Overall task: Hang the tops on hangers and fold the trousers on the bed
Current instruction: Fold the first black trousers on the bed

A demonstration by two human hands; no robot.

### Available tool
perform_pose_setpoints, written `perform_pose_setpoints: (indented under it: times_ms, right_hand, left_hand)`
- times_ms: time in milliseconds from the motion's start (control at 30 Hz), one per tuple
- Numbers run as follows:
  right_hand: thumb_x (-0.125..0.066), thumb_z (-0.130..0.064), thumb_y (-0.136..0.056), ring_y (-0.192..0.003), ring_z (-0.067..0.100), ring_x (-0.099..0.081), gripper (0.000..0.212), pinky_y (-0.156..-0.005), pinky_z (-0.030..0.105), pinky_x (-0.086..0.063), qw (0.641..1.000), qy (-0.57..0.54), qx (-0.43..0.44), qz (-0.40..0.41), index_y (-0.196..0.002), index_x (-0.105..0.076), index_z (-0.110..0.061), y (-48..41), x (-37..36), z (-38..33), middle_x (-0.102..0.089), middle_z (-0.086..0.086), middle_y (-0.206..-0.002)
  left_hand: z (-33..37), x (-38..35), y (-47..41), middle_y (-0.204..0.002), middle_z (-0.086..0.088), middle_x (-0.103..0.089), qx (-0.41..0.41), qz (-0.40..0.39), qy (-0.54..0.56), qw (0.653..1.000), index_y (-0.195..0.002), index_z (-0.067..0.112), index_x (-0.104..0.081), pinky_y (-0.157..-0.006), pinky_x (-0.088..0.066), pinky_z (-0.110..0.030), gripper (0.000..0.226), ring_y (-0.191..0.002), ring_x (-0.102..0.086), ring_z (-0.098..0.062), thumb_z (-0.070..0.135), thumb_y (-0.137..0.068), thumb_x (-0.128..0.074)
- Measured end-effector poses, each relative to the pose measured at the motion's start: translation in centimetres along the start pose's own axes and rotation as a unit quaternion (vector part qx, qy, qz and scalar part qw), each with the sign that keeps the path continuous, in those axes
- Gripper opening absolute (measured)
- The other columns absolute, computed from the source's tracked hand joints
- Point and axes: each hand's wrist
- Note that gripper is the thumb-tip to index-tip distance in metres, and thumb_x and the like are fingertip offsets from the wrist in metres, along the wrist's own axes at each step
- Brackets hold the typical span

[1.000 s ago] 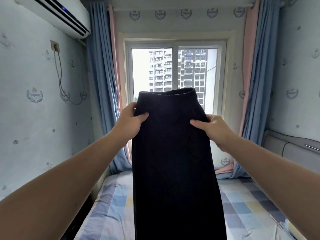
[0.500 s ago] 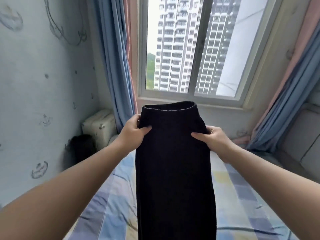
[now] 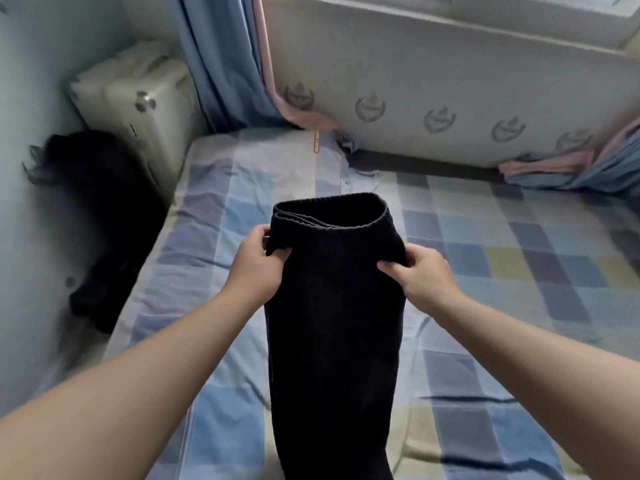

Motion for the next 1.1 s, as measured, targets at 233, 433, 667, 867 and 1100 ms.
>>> perform_pose_setpoints:
  times_ms: [233, 433, 667, 867, 1100]
  right_hand:
    - [-0.067, -0.036, -0.092, -0.074, 0.018, -0.062, 0.021, -0.059, 0.032, -0.044, 0.998, 0.039, -0.026, 0.038, -0.082, -0.066, -0.018, -11.8, -9.1, 5.6, -0.067, -0.001, -0.078]
    - [-0.057, -0.035, -0.099, -0.116, 0.030, -0.058, 0.037, -0.094, 0.036, -0.046, 0.993, 0.043, -0.111, -0.028, -0.132, -0.056, -0.016, -16.5, -17.2, 13.3, -0.061, 0.010, -0.132]
    - [-0.032, -0.061, -0.100, -0.154, 0.027, -0.006, 0.065, -0.122, 0.052, -0.013, 0.957, 0.248, -0.022, -0.150, -0.157, -0.004, -0.045, -10.2, -19.5, 18.7, -0.011, -0.004, -0.168]
    - [-0.024, -0.061, -0.101, -0.155, 0.023, 0.007, 0.065, -0.123, 0.050, -0.005, 0.920, 0.342, 0.039, -0.189, -0.156, 0.006, -0.046, -5.1, -17.1, 20.5, 0.004, -0.007, -0.169]
    - [-0.024, -0.060, -0.101, -0.155, 0.025, 0.006, 0.066, -0.123, 0.051, -0.005, 0.899, 0.368, 0.075, -0.224, -0.157, 0.006, -0.043, 2.2, -12.7, 22.5, 0.004, -0.005, -0.169]
  left_hand:
    - [-9.9, -3.4, -10.1, -0.119, 0.005, -0.068, 0.040, 0.024, -0.039, 0.998, -0.123, 0.029, -0.056, -0.089, -0.056, -0.038, 0.026, -0.101, -0.067, -0.013, 0.041, -0.101, -0.056]
    - [-19.1, -6.3, -12.4, -0.164, 0.003, -0.029, 0.127, -0.017, -0.119, 0.985, -0.160, 0.028, -0.021, -0.122, -0.028, -0.042, 0.069, -0.149, -0.031, -0.022, 0.053, -0.101, -0.047]
    - [-24.7, -7.6, -5.1, -0.169, 0.007, -0.013, 0.096, -0.044, -0.264, 0.959, -0.159, 0.034, -0.021, -0.124, -0.014, -0.043, 0.063, -0.155, -0.009, -0.018, 0.050, -0.102, -0.043]
    - [-25.7, -8.0, 3.6, -0.169, 0.014, 0.005, 0.077, -0.092, -0.366, 0.923, -0.159, 0.044, -0.011, -0.122, -0.012, -0.044, 0.066, -0.154, 0.004, -0.011, 0.056, -0.101, -0.039]
    - [-25.3, -9.8, 14.5, -0.169, 0.010, 0.007, 0.112, -0.110, -0.404, 0.901, -0.160, 0.042, -0.008, -0.124, -0.011, -0.042, 0.067, -0.155, 0.006, -0.015, 0.056, -0.101, -0.037]
Point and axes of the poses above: each hand's wrist, its own y-axis away from the middle knuckle, its own x-axis out of the back of the hand, z = x × y
